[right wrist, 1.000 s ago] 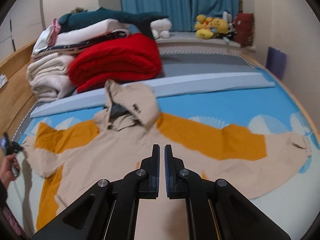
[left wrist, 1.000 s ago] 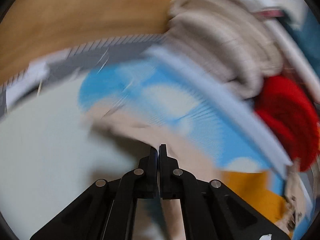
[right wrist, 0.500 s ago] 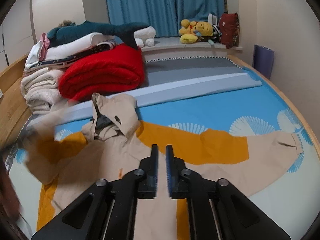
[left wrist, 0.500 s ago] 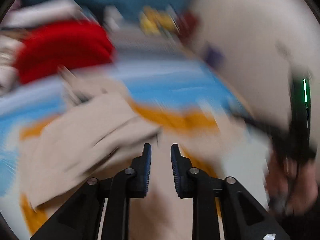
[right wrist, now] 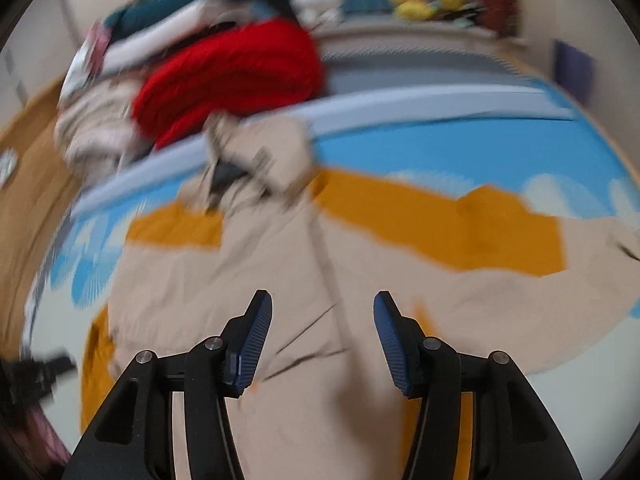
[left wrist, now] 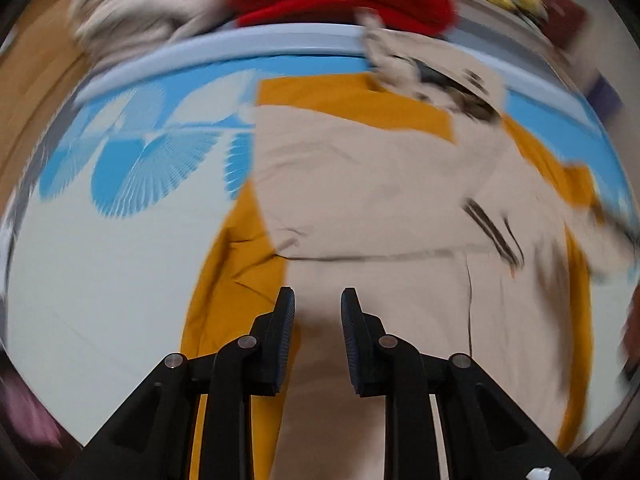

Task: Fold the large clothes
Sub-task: 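Lay the sleeve across the jacket body and open the left tool, then grasp the other beige sleeve with the right tool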

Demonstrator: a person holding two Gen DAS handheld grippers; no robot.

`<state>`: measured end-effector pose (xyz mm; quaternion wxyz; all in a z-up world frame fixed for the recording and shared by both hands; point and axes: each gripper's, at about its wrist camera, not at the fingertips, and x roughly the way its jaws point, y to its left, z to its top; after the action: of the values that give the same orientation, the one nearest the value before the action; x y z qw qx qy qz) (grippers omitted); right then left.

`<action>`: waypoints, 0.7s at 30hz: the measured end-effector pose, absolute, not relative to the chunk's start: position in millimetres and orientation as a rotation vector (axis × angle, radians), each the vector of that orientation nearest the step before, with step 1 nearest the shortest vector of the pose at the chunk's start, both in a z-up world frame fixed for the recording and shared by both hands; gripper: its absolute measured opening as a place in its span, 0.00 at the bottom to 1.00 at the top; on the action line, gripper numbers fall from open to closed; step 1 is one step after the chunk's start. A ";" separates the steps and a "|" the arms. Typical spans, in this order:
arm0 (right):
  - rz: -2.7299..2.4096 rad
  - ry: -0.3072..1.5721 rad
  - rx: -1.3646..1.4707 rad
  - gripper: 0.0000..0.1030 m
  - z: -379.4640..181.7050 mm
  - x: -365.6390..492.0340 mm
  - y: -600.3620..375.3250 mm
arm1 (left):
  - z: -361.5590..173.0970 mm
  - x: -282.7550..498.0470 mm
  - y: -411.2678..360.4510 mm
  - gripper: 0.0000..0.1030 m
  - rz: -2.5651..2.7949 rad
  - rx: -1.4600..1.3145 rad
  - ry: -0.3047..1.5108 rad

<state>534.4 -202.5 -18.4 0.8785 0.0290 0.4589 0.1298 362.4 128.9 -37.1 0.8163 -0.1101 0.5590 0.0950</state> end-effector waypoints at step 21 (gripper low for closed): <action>0.101 0.812 0.162 0.02 -2.4 537.7 -255.8 | -21.2 382.1 169.8 0.20 0.218 -0.335 1.156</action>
<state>537.7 -255.8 -2.4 0.9143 0.0789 0.3943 0.0492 382.1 169.8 -21.2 0.8188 -0.1574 0.5425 0.1023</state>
